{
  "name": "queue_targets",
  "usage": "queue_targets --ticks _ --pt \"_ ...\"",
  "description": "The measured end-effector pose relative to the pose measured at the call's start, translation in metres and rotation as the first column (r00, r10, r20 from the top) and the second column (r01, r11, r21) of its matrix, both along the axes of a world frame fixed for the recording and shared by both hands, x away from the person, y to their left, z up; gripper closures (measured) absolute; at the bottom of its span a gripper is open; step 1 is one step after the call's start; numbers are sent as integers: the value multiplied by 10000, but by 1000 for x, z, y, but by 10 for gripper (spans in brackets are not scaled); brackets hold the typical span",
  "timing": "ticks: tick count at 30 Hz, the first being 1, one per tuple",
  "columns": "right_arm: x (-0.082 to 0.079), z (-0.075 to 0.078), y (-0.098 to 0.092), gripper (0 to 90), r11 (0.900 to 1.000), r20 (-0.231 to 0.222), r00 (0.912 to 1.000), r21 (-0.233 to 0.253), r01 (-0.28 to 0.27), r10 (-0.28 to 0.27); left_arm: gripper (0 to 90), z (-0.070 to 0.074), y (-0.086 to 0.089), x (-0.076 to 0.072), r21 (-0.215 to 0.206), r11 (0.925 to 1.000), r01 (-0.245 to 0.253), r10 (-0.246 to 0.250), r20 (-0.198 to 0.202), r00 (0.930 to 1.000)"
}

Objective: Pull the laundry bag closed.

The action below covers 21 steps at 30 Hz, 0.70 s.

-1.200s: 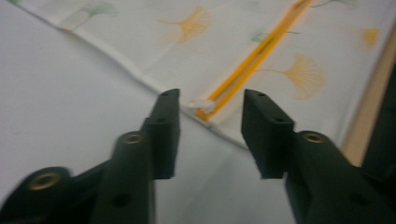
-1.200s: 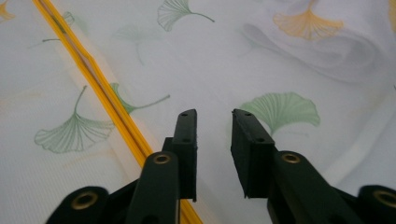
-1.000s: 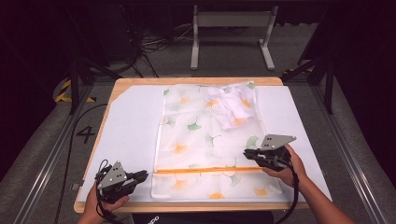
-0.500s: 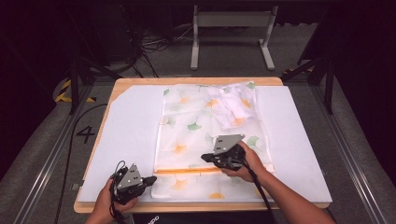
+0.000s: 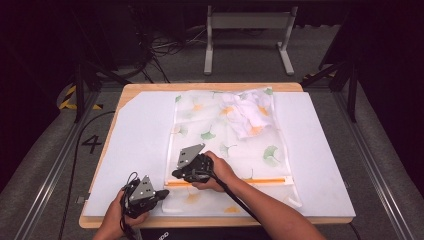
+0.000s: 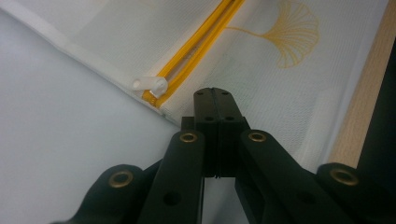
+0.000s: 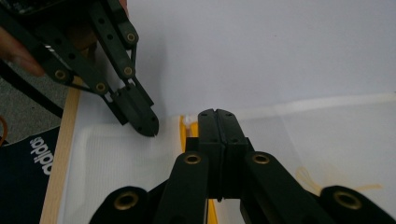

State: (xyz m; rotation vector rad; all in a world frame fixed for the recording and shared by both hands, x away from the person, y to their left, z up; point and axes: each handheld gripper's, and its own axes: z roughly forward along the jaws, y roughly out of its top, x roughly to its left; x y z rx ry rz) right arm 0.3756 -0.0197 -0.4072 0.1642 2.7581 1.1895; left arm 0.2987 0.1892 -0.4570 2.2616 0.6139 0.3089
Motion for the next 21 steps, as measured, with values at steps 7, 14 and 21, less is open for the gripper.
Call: queue_targets --ticks 7,14,21 --pt "2 -14 29 893 9989 -152 9998 -439 -159 152 900 0 -1 0 105 9999 46 -47 80 10000" --pt "8 -25 47 879 9968 -431 9989 -766 -208 175 900 0 0 0 82 9999 86 -87 95 9999" --pt "10 -25 47 870 9927 -404 9992 -1198 -127 79 900 0 0 0 82 9999 92 -93 109 9999"
